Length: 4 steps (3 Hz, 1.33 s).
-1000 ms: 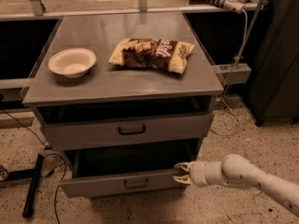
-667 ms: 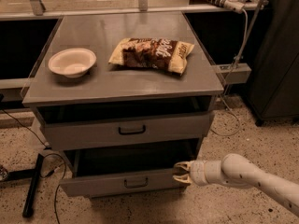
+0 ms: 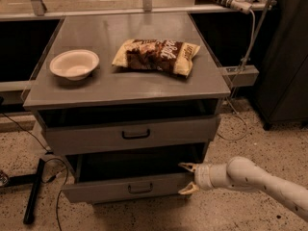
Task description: Open middle drawer
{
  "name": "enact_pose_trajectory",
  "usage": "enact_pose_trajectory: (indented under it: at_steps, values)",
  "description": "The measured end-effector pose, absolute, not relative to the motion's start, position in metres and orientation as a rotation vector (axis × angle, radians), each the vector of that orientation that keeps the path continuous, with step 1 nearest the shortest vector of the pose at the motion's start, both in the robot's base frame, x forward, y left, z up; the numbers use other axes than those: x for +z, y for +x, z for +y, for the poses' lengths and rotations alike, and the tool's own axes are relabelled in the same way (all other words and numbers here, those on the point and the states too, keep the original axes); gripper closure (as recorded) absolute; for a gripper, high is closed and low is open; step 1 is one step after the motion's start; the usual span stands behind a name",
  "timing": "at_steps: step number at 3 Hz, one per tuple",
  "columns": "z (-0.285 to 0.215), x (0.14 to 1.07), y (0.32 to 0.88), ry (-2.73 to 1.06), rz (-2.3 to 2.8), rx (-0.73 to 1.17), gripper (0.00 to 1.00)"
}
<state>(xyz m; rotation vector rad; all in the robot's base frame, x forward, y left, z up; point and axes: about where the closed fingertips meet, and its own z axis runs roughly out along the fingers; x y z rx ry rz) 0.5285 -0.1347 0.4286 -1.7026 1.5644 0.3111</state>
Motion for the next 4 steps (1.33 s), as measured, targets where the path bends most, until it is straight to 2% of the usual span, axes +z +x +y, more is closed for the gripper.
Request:
enact_pose_trajectory:
  at_steps: [1, 2, 3, 4]
  values:
    - [-0.137, 0.423, 0.555, -1.704, 1.611, 0.376, 0.0]
    - [-0.137, 0.423, 0.555, -1.705, 1.611, 0.377, 0.0]
    - [-0.124, 0.399, 0.513, -1.733, 1.585, 0.382, 0.0]
    - [-0.124, 0.399, 0.513, -1.733, 1.585, 0.382, 0.0]
